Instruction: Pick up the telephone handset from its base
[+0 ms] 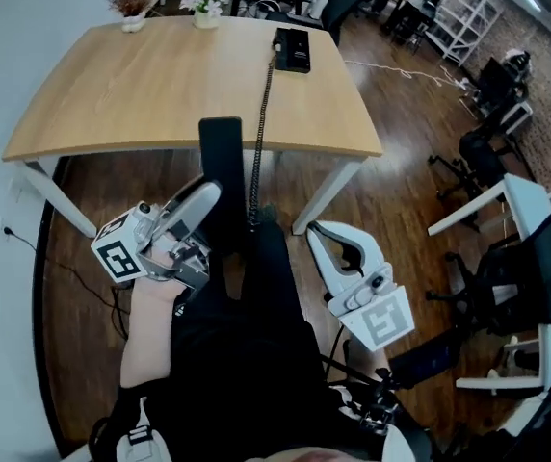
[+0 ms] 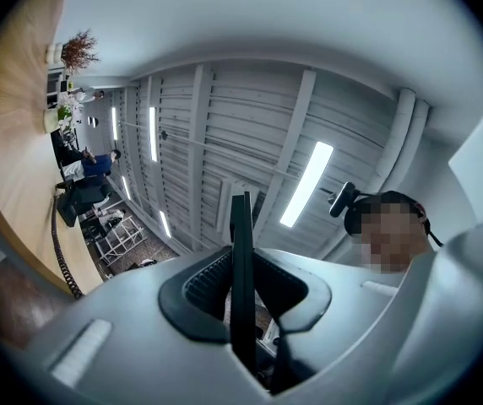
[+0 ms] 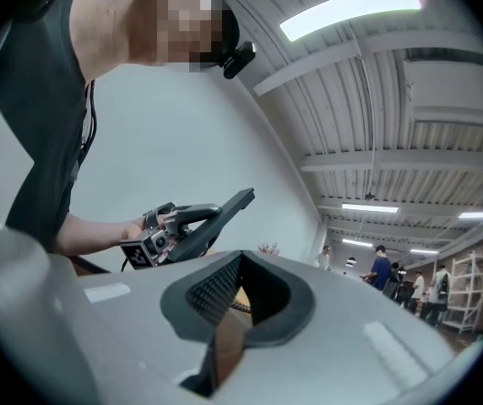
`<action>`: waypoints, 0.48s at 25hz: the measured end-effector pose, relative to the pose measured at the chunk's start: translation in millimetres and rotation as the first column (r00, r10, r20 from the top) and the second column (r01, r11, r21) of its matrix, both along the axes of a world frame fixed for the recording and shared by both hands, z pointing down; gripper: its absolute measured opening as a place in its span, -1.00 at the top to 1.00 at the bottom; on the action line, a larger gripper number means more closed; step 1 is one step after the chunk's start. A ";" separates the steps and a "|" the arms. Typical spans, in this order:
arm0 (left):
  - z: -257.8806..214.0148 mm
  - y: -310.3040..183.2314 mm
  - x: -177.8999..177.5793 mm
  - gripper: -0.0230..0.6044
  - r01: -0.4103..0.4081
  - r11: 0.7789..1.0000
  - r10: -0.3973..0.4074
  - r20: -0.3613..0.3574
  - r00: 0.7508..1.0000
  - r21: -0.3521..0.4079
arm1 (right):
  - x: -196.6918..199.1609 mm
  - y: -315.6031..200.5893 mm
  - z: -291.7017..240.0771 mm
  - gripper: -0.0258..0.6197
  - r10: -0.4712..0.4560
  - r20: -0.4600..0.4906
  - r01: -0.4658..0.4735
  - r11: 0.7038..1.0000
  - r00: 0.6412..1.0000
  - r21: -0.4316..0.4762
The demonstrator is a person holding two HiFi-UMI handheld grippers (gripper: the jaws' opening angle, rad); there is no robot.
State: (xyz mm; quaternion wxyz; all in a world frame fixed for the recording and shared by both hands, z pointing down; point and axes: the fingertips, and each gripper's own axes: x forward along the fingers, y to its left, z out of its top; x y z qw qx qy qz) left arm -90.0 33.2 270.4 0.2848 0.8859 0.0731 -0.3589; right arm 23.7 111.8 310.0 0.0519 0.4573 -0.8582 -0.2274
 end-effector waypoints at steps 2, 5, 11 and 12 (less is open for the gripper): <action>-1.0 -4.7 -5.6 0.68 -0.003 1.000 0.002 -0.038 0.999 -0.018 | -5.2 -8.0 -1.9 0.91 -0.039 -0.038 0.040 0.999 0.999 0.028; 2.8 -9.1 5.0 0.68 0.049 0.998 -0.050 -0.061 0.997 -0.026 | 11.4 -18.1 4.7 0.91 -0.093 -0.064 0.097 0.993 0.994 0.062; 7.6 -15.1 23.8 0.68 0.032 0.999 -0.033 -0.042 0.999 -0.023 | 33.2 -28.9 7.5 0.91 -0.023 0.039 0.024 0.999 0.999 -0.031; 7.7 -15.6 24.1 0.68 0.031 0.999 -0.032 -0.041 0.999 -0.023 | 33.7 -29.4 8.3 0.91 -0.020 0.042 0.022 0.999 0.999 -0.034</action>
